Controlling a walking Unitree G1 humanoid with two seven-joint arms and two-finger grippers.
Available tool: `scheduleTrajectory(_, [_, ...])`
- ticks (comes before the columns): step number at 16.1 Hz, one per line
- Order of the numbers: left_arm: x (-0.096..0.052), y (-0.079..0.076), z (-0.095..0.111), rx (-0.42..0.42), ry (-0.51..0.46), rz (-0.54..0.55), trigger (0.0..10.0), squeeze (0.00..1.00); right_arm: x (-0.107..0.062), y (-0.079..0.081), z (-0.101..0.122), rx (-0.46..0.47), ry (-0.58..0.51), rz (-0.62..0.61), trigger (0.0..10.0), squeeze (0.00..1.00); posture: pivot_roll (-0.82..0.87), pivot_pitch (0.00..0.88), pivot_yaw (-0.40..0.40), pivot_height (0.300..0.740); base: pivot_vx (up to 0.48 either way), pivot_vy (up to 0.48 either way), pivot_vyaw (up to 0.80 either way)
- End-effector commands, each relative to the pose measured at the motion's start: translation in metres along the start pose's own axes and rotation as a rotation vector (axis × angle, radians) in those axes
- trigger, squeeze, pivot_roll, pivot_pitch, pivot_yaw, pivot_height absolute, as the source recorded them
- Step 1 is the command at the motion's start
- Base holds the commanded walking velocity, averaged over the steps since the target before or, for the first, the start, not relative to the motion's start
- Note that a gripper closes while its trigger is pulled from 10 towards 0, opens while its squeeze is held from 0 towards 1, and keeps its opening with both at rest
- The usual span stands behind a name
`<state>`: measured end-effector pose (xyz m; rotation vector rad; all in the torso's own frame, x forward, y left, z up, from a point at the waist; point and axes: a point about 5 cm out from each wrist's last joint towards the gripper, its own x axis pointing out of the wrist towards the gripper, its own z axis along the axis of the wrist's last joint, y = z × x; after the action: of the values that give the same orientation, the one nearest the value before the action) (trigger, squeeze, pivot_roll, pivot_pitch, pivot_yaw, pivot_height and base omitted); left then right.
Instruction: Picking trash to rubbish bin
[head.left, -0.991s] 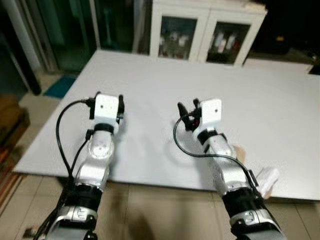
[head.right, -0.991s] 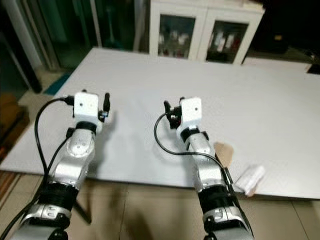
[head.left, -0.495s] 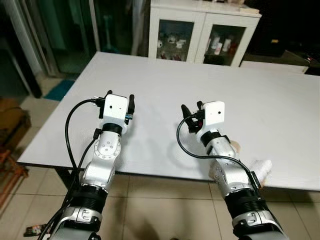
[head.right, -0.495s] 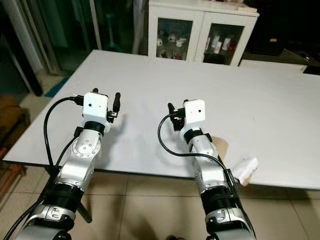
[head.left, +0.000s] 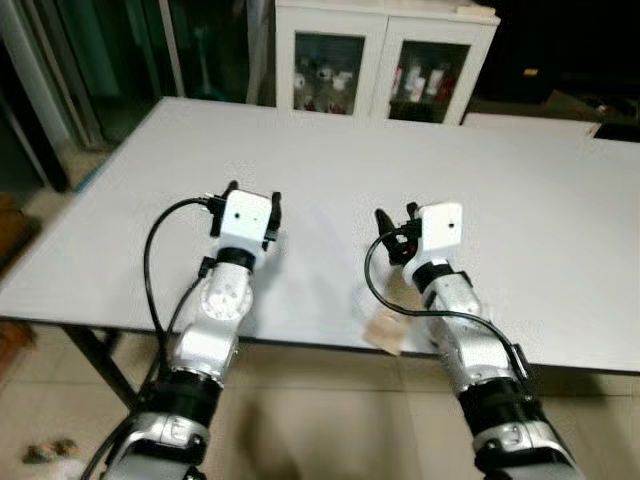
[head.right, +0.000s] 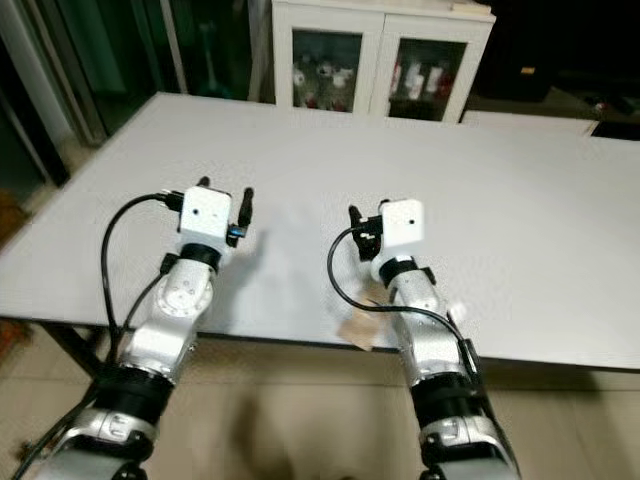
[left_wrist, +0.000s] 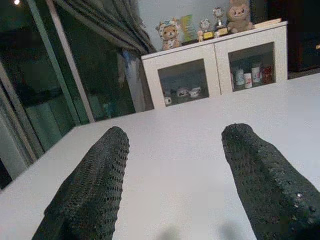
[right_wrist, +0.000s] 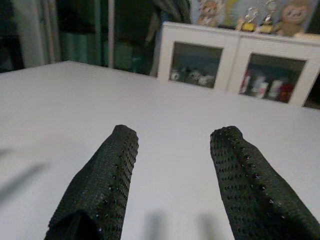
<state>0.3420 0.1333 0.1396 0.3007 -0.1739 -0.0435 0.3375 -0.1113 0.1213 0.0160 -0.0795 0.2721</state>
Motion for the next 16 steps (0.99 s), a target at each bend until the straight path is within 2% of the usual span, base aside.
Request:
scheduleTrajectory(1, [0.0029, 0.0008, 0.0054, 0.003, -0.016, 0.009, 10.0, 0.0, 0.0016, 0.0, 0.0041, -0.001, -0.01, 0.003, 10.0, 0.0, 0.0, 0.01, -0.056, 0.74, 0.0, -0.48, 0.0])
scheduleTrajectory(5, [0.003, 0.0016, 0.0048, 0.004, -0.012, 0.017, 10.0, 0.0, 0.0011, -0.0006, 0.0042, 0.001, -0.01, 0.006, 10.0, 0.0, 0.0, 0.011, -0.059, 0.74, 0.0, -0.478, 0.0])
scheduleTrajectory(16, [0.0023, 0.002, 0.0024, -0.007, -0.001, 0.011, 10.0, 0.0, 0.0001, 0.0006, -0.0004, -0.009, 0.027, 0.029, 10.0, 0.0, 0.0, 0.013, -0.059, 0.74, 0.0, 0.0, 0.0])
